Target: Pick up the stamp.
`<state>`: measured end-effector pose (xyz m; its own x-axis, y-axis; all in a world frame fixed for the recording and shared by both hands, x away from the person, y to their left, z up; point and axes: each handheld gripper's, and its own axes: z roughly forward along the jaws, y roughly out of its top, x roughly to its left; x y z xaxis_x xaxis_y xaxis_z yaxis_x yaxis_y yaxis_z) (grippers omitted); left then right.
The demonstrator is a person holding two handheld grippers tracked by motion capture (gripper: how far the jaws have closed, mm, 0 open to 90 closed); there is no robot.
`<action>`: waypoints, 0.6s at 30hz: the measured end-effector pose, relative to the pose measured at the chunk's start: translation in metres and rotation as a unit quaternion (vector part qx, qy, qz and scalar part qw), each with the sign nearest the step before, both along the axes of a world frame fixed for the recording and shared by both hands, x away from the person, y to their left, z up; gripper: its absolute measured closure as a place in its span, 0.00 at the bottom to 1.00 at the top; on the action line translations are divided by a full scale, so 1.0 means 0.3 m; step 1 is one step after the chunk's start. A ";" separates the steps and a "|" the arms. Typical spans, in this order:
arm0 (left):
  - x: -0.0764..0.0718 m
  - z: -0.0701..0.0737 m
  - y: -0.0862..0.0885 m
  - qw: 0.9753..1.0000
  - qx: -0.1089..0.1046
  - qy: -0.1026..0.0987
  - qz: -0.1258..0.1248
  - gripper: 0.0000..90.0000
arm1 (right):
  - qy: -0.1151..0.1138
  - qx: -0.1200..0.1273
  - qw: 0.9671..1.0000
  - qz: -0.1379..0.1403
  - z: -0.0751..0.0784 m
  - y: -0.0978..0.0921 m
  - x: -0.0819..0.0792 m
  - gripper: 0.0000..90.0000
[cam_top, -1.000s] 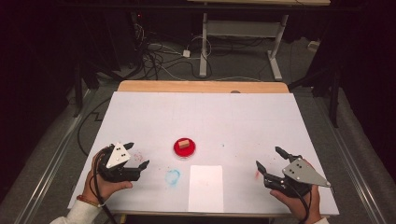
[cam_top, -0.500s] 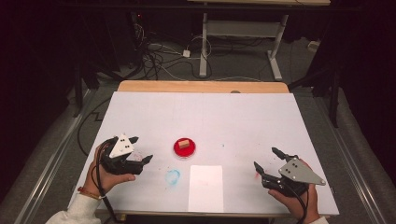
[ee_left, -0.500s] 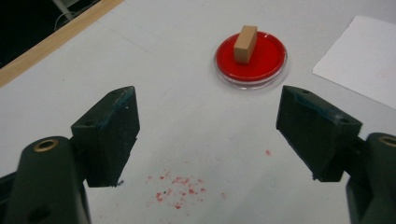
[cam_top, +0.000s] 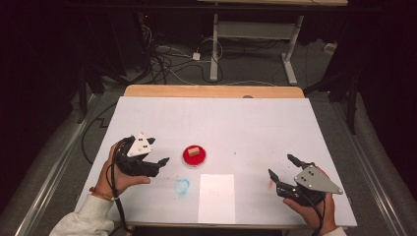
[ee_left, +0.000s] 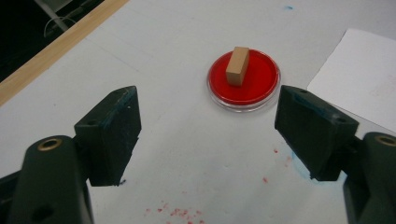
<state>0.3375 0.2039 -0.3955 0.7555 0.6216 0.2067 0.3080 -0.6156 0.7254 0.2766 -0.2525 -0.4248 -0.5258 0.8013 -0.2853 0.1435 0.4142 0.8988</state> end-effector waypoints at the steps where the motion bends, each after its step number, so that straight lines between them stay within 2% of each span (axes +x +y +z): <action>1: 0.004 -0.001 -0.006 1.000 0.002 0.002 0.000 0.24 | 0.001 -0.002 1.000 -0.001 -0.002 0.002 0.004 0.31; 10: 0.032 0.004 -0.046 0.999 0.010 0.019 -0.024 0.24 | 0.007 -0.005 1.000 -0.004 -0.009 0.005 0.009 0.31; 18: 0.045 0.003 -0.077 0.999 0.017 0.032 -0.030 0.28 | 0.009 -0.009 1.000 0.000 -0.011 0.010 0.012 0.31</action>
<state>0.3510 0.1808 -0.3946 0.8040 0.5676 0.1774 0.3144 -0.6589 0.6833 0.2801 -0.2494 -0.4281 -0.5313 0.7963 -0.2892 0.1601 0.4295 0.8887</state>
